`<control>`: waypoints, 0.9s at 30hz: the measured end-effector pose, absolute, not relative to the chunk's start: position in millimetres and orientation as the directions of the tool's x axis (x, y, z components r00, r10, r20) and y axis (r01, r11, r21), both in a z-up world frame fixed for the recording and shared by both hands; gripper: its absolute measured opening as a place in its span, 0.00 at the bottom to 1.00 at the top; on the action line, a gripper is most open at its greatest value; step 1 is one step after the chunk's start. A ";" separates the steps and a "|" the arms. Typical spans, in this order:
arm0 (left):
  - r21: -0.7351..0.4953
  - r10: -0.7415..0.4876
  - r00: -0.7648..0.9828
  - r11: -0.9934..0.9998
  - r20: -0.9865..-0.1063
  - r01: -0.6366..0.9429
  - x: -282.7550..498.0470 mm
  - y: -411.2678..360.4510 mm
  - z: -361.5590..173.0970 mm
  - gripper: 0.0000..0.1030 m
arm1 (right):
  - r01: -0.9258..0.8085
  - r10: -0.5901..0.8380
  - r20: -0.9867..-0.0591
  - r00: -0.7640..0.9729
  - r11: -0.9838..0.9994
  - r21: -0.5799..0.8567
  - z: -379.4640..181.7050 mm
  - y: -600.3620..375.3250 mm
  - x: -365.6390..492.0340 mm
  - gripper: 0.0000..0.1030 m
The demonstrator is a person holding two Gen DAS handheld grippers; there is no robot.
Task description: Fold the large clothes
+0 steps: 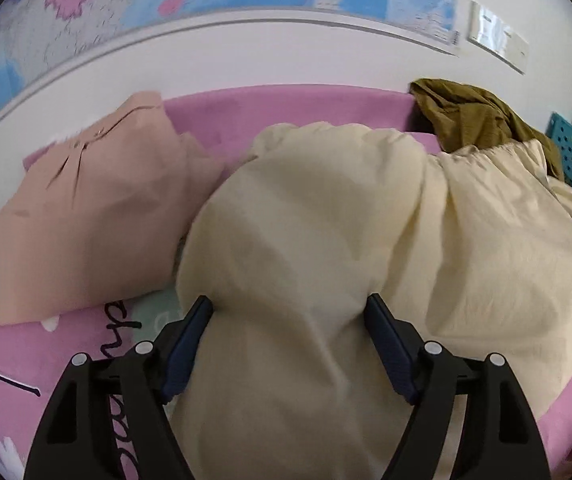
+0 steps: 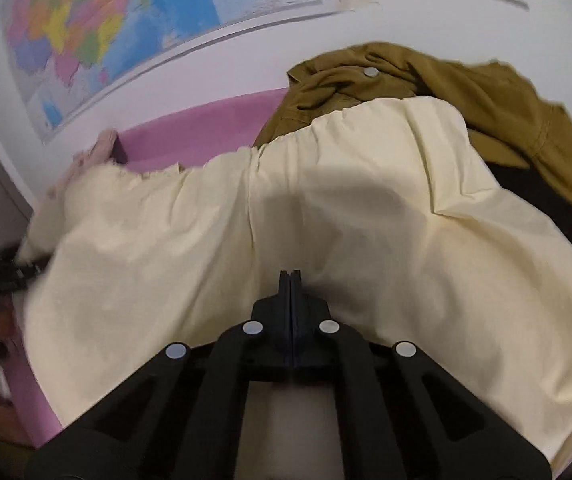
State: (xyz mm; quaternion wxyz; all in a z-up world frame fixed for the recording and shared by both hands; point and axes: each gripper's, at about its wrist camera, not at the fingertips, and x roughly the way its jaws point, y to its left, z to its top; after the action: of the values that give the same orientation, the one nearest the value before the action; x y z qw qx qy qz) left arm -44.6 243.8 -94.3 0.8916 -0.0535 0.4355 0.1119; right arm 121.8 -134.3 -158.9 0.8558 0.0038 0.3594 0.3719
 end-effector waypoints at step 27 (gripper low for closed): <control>0.039 0.170 0.663 0.977 -0.729 -0.208 -51.5 214.3 -72.4 0.74 | -0.669 0.626 -0.593 0.506 0.719 0.189 -140.6 -80.9 112.0 0.01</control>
State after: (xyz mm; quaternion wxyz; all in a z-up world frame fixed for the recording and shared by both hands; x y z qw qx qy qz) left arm -51.5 214.3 -72.4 0.9116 -0.0235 0.3972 0.1036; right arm 112.0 -80.9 -140.6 0.8672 -0.0324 0.3280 0.3734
